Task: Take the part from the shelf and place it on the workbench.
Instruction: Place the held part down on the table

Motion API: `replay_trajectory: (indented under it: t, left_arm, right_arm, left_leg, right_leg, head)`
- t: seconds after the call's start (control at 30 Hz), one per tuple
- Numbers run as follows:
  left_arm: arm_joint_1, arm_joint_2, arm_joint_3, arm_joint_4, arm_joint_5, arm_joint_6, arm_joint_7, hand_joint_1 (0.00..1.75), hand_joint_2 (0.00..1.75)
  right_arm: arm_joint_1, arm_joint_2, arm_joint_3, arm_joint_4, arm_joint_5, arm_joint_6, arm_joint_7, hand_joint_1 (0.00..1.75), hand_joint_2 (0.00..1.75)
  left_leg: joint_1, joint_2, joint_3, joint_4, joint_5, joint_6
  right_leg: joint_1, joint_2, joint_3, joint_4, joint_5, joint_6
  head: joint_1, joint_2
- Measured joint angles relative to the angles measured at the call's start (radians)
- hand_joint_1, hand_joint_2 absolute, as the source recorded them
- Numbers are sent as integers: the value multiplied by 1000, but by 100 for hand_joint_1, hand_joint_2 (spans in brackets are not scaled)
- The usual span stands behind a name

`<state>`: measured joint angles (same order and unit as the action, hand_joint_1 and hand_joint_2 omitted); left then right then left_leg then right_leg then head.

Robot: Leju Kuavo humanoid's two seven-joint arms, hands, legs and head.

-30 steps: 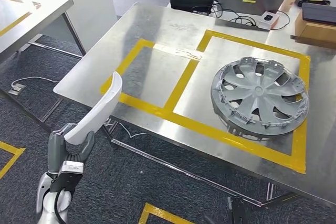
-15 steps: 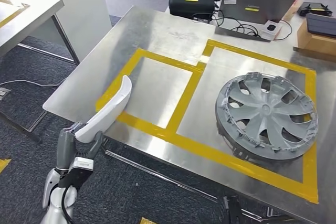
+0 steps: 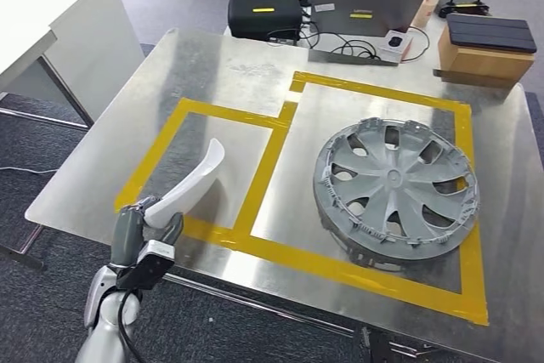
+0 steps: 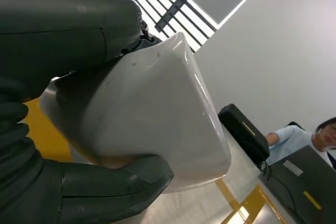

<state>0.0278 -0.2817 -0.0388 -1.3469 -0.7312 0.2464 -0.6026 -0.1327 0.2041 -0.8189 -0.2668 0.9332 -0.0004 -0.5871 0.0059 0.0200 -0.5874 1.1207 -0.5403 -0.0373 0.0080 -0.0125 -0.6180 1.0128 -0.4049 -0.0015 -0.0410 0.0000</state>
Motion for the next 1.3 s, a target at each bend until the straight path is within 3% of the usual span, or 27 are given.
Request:
replay_trajectory:
  t: [0.07, 0.1, 0.13, 0.2, 0.27, 0.33, 0.47, 0.67, 0.8, 1.2, 1.3]
  left_arm:
    - [-17, 3, 0, 31, -15, 6, 10, 175, 175]
    - [-22, 4, 1, 44, -21, 7, 14, 175, 175]
    - [-28, 4, 1, 57, -27, 8, 17, 175, 175]
    - [-48, 5, 2, 86, -47, 12, 29, 175, 175]
    - [-75, 6, 2, 123, -77, 24, 52, 175, 175]
    - [-104, 6, 2, 168, -124, 54, 94, 175, 175]
    - [-175, 3, 4, 286, -268, 165, 228, 175, 175]
    - [-266, 6, 22, 430, -405, 253, 330, 175, 175]
    - [-292, 8, 38, 480, -439, 270, 349, 0, 175]
    - [-334, 10, 83, 560, -485, 293, 372, 0, 175]
    - [-337, 10, 87, 565, -479, 295, 361, 0, 44]
  right_arm:
    - [-1, 0, -1, 1, 0, 3, 1, 0, 175]
    - [-2, 0, -1, 1, 0, 4, 1, 0, 175]
    - [-2, 0, -2, 1, 0, 4, 1, 0, 175]
    - [-2, 0, -4, 2, 2, 7, 4, 0, 175]
    - [-4, -1, -7, 2, 5, 10, 8, 0, 175]
    - [-7, -1, -9, 2, 9, 12, 12, 0, 175]
    - [-8, -2, -9, 3, 18, 15, 19, 0, 175]
    - [-9, -2, -3, 4, 27, 22, 24, 0, 175]
    - [-12, -1, 2, 4, 28, 23, 25, 0, 0]
    - [-17, -1, 11, 7, 35, 24, 27, 0, 0]
    - [-17, -1, 11, 8, 34, 23, 27, 0, 0]
  left_leg:
    - [2, -13, -73, 118, -49, -7]
    - [3, -14, -97, 148, -53, -8]
    - [4, -15, -105, 143, -36, -8]
    - [8, -15, -72, 36, 48, -10]
    - [9, -18, -32, -77, 94, -9]
    - [7, -21, -25, -111, 100, 1]
    - [4, -23, -28, -111, 115, 10]
    - [-1, -24, -29, -110, 114, 19]
    - [-1, -24, -29, -110, 114, 22]
    - [0, -24, -29, -113, 118, 19]
    - [0, -24, -29, -113, 118, 19]
  right_leg:
    - [-1, 12, -1, 0, -2, -3]
    - [-1, 17, -1, 0, -3, -3]
    - [-1, 22, 0, 0, -5, -1]
    - [-4, 31, 5, 3, -10, 5]
    - [-4, 36, 3, 10, -15, 17]
    - [-2, 37, -5, 15, -18, 23]
    - [-2, 36, -6, 12, -14, 6]
    - [-8, 34, -2, 1, -11, 38]
    - [-8, 34, -3, 2, -12, 43]
    - [-7, 33, -7, 7, -12, 42]
    - [-6, 33, -7, 8, -12, 42]
  head:
    - [-4, 0]
    - [-4, 0]
    - [-4, 0]
    - [-4, 0]
    - [-4, 0]
    - [-3, 0]
    - [-2, 0]
    - [-2, 0]
    - [-3, 0]
    - [-3, 0]
    - [-3, 0]
